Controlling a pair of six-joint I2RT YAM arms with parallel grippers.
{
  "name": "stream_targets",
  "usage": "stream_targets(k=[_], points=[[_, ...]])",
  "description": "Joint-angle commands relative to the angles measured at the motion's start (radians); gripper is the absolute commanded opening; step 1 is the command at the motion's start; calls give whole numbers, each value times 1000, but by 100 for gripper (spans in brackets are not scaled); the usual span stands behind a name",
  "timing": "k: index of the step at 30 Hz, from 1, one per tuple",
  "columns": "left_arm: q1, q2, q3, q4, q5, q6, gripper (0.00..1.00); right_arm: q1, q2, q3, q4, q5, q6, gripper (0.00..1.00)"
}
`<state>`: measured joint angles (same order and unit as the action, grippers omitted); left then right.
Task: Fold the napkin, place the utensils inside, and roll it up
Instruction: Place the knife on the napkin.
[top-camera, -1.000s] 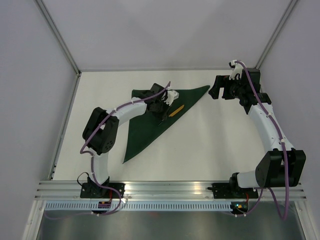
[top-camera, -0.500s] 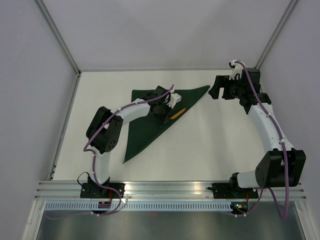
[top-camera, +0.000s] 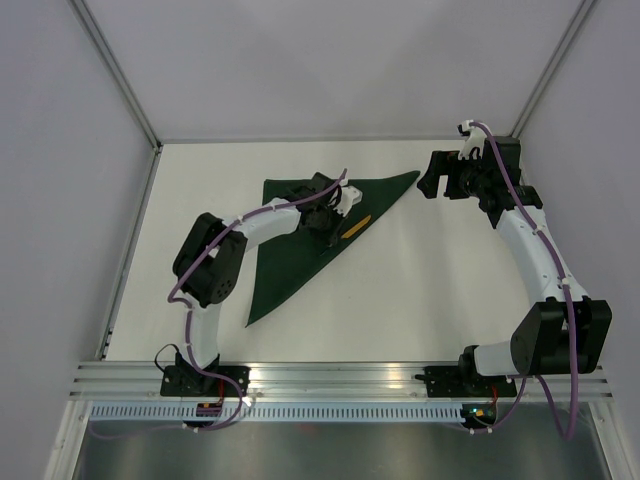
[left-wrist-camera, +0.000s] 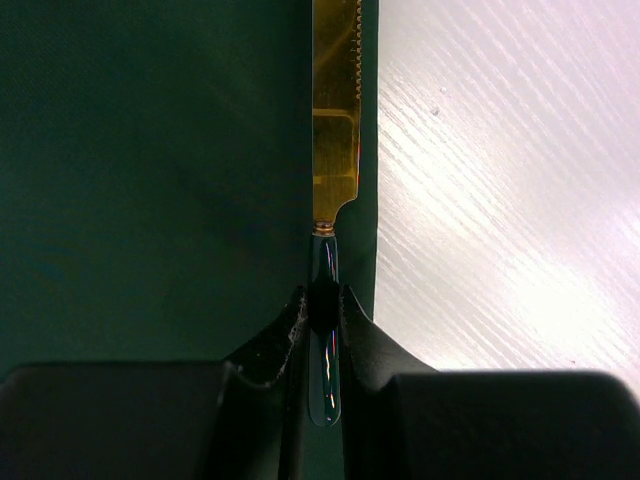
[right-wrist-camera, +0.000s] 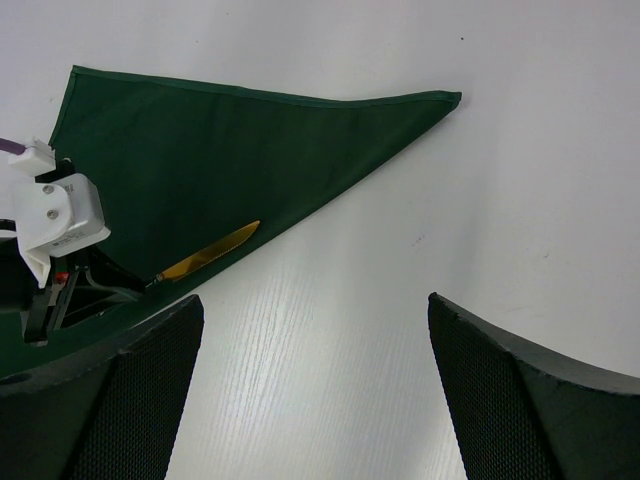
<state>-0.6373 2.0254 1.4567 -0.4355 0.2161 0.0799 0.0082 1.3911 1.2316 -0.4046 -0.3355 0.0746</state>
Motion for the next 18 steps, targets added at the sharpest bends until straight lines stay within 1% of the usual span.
stream_targets(k=[1, 18], points=[[-9, 18, -10, 35, 2, -40, 2, -1, 5, 25, 0, 10, 11, 98], [-13, 33, -41, 70, 25, -66, 2, -2, 6, 23, 0, 10, 10, 98]])
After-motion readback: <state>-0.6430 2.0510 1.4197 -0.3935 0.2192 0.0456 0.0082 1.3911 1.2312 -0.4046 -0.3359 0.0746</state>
